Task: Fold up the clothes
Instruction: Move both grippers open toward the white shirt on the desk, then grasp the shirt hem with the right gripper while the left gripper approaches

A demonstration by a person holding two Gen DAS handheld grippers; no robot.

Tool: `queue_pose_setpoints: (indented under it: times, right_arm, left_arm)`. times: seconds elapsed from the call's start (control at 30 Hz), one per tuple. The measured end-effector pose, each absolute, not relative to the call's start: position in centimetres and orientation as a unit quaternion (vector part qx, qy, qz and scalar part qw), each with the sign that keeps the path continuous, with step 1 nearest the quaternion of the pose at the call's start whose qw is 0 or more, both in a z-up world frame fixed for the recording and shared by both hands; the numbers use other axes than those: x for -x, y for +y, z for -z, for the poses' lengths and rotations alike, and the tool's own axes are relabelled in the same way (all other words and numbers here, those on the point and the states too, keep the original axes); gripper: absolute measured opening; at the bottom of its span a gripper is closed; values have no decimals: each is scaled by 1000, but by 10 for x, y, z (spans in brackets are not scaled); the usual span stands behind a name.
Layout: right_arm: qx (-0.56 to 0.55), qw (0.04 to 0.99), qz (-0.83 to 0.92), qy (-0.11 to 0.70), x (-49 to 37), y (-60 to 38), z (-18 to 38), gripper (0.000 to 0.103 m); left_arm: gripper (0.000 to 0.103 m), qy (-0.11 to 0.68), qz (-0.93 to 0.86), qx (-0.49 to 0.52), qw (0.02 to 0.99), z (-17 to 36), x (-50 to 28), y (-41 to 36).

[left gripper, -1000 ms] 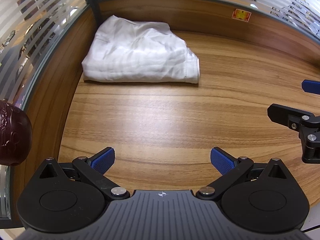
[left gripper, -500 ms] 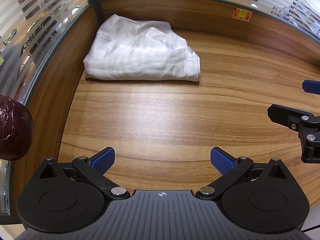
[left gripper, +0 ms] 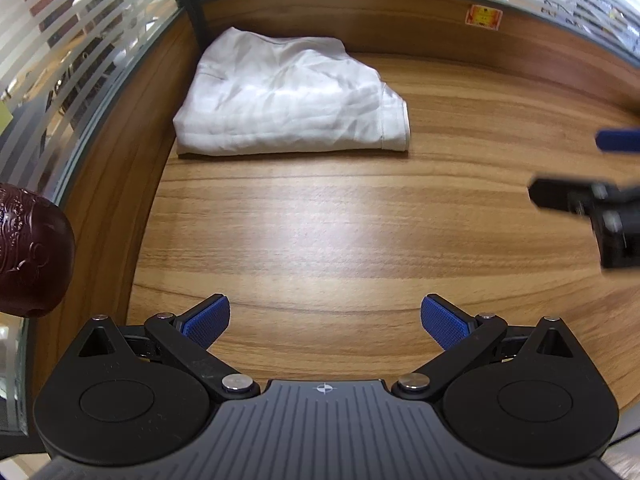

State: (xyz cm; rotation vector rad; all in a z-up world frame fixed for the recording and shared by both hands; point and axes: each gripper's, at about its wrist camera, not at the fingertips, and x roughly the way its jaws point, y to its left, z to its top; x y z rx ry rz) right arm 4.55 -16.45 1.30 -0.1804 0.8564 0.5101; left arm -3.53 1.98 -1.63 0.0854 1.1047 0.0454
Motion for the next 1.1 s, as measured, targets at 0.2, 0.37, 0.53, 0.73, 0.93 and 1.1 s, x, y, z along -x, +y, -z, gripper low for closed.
queue_pose_setpoints:
  times: [0.2, 0.37, 0.53, 0.73, 0.93, 1.1]
  right_arm:
    - [85, 870, -259, 411, -75, -148, 4, 102]
    - [73, 863, -266, 424, -107, -132, 27, 84]
    - [62, 855, -272, 437, -138, -116, 51, 69]
    - [48, 845, -279, 453, -176, -96, 79, 57]
    - [56, 832, -284, 473, -200, -85, 103, 39]
    - [46, 823, -299, 481, -204, -78, 113, 8]
  left_arm:
    - [103, 520, -22, -13, 854, 16, 46, 33]
    - [103, 520, -34, -9, 853, 15, 52, 42]
    - [103, 529, -43, 2, 848, 15, 55, 52]
    - [103, 541, -45, 19, 840, 18, 56, 61]
    - [103, 541, -52, 0, 839, 19, 57, 64]
    - [103, 543, -53, 0, 838, 19, 53, 68]
